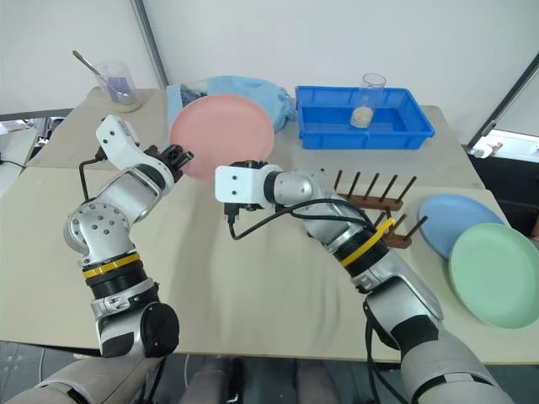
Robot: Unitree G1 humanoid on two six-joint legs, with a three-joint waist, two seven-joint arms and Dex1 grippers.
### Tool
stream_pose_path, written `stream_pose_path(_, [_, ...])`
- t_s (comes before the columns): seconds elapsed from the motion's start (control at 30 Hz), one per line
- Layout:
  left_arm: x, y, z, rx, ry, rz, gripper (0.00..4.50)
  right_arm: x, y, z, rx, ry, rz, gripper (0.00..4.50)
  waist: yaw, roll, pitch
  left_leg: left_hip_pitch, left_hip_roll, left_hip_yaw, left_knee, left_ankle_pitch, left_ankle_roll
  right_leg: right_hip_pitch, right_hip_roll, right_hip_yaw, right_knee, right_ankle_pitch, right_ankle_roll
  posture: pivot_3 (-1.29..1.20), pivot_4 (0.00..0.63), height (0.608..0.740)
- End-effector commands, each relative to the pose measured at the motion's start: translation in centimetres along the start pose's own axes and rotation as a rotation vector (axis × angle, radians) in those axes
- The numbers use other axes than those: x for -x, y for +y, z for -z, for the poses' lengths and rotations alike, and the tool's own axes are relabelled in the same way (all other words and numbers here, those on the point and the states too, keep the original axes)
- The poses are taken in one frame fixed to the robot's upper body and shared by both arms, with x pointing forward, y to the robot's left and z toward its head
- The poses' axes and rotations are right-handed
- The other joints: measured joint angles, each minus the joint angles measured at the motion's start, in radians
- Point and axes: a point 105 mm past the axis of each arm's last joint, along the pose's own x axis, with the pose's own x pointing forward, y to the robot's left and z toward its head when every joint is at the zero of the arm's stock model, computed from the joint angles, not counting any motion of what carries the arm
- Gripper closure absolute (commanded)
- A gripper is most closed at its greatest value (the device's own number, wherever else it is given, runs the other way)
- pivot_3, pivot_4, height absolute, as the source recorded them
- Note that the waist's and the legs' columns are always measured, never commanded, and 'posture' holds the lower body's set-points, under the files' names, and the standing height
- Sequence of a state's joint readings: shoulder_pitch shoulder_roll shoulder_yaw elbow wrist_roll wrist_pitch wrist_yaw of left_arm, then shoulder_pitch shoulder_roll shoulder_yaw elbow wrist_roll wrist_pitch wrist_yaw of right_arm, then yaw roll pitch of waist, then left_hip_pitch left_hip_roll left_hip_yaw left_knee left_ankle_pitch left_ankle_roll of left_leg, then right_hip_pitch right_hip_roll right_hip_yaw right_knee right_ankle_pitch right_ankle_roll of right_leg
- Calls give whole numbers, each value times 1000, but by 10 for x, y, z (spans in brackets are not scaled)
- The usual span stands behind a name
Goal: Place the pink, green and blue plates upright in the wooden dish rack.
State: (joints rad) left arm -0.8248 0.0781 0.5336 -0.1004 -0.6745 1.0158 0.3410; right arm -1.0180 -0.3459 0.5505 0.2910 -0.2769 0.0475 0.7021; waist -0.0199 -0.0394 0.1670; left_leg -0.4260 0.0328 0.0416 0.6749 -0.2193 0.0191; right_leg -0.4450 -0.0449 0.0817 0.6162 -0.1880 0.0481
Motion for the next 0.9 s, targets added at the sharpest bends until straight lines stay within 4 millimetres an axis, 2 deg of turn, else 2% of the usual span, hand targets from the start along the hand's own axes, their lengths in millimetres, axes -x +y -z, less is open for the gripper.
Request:
stream_pose_path(0.03, [7,-11,-14,-15,-33,48,4500,0,-15,-9,70,-36,68,2948,-1,0,0,0,0,0,0,0,0,0,0,0,0,0,0,0,150,740])
stream_pose_path(0.13, [10,-6,-9,-33,0,38,4500,-1,-15,-6,87,-34,83,3959,-1,0,0,0,0,-1,0,0,0,0,0,0,0,0,0,0,150,740])
stream_pose_path(0.2, [14,-4,-7,-53,30,54,3715,-2,-15,-5,101,-32,89,4500,-5,0,0,0,0,-1,0,0,0,0,0,0,1,0,0,0,150,740])
stream_pose_path(0.4, [44,16,-22,-104,163,239,1007,0,-15,-3,152,-37,117,4500,-26,0,0,1,0,-5,0,2,-3,-2,0,-1,10,0,0,0,150,740])
stream_pose_path(0.43, [54,17,-30,-139,177,310,392,0,-16,-4,154,-43,128,4500,-30,0,0,0,0,-6,0,2,-3,-4,0,-1,10,0,0,0,150,740])
stream_pose_path(0.47, [61,18,-34,-166,192,361,34,1,-17,-4,155,-47,136,4500,-34,0,0,1,0,-6,0,2,-3,-5,0,-1,10,0,-1,0,150,740])
stream_pose_path(0.57, [92,20,-40,-305,219,539,34,10,-31,-7,111,-72,215,4500,-52,0,0,1,1,-5,0,3,-4,-8,1,-1,12,-1,-3,0,150,740])
stream_pose_path(0.63, [98,21,-33,-424,233,594,34,19,-44,-9,34,-100,278,4500,-52,0,0,2,1,-5,-3,3,-6,-9,0,-2,13,-1,-4,0,150,740])
stream_pose_path(0.7, [97,15,-20,-544,222,659,34,39,-62,-13,-112,-155,359,4500,-40,0,0,1,1,-2,-6,7,-11,-10,-1,-5,12,-1,-6,0,150,740])
stream_pose_path(0.8, [95,1,-2,-664,201,761,34,69,-81,-17,-327,-242,437,4500,-20,0,0,0,2,-2,-9,11,-18,-11,-2,-10,12,-1,-11,0,150,740])
stream_pose_path(0.87, [92,-13,16,-814,163,843,34,100,-90,-20,-497,-326,481,4500,-12,0,0,0,3,-3,-9,12,-19,-11,-1,-12,13,-1,-12,0,150,740])
stream_pose_path(0.9, [95,-24,25,-830,153,909,34,117,-91,-20,-588,-360,488,4500,-8,0,0,1,3,-2,-9,12,-18,-10,-1,-12,13,-1,-12,0,150,740])
